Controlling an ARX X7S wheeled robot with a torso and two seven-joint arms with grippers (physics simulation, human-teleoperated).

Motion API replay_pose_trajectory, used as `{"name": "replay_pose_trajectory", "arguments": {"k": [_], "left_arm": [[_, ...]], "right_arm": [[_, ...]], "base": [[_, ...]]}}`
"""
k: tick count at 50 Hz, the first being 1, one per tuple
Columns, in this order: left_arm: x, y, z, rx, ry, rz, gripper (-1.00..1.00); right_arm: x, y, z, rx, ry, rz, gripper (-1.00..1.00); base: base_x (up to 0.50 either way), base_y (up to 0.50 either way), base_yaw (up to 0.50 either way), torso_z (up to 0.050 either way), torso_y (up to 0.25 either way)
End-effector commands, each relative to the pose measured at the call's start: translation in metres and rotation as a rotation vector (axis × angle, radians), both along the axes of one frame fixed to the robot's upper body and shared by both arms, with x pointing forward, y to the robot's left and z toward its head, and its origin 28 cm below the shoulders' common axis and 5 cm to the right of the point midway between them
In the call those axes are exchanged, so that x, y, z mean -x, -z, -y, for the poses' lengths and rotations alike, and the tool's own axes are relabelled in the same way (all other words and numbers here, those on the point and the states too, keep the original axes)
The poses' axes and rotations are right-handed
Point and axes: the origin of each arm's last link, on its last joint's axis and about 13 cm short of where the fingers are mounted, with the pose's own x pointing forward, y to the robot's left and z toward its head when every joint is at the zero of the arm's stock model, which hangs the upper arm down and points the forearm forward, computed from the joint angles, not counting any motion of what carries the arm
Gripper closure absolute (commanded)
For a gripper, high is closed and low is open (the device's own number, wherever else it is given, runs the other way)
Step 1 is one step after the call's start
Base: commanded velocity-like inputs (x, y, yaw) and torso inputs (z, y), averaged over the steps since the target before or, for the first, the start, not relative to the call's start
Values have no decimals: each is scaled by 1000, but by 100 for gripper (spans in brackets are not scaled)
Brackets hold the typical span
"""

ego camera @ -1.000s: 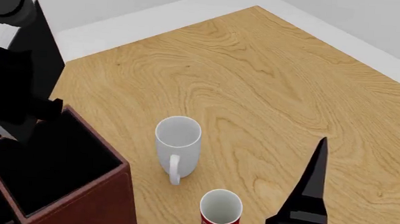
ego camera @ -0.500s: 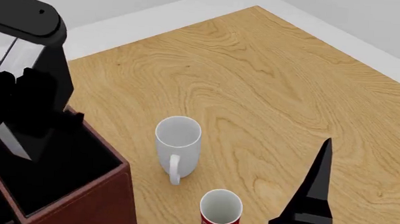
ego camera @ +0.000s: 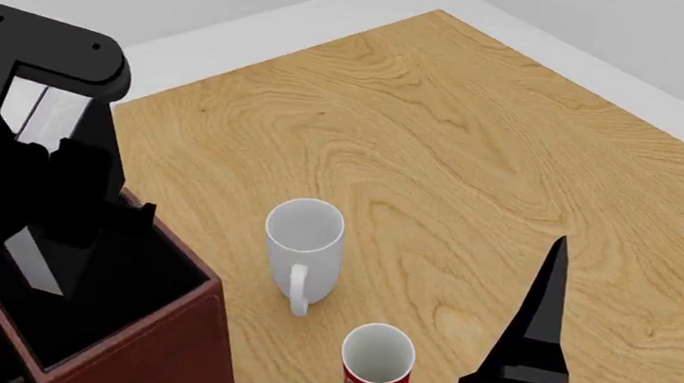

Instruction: Pick up the book and place it in the right compartment of the caddy.

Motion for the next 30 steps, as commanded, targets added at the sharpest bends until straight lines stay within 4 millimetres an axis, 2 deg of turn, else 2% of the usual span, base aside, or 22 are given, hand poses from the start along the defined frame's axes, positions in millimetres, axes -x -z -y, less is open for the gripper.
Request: {"name": "replay_pose_trajectory", "arguments": {"k": [1, 30], "left_arm": [[-5, 3, -2, 13, -43, 21, 100], [-14, 24, -6, 26, -73, -16, 100]], "right_arm": [[0, 1, 0, 0, -1, -2, -100], [-2, 2, 0, -8, -6, -6, -100]], "base": [[0, 0, 0, 0, 10], [0, 0, 0, 0, 1]]}}
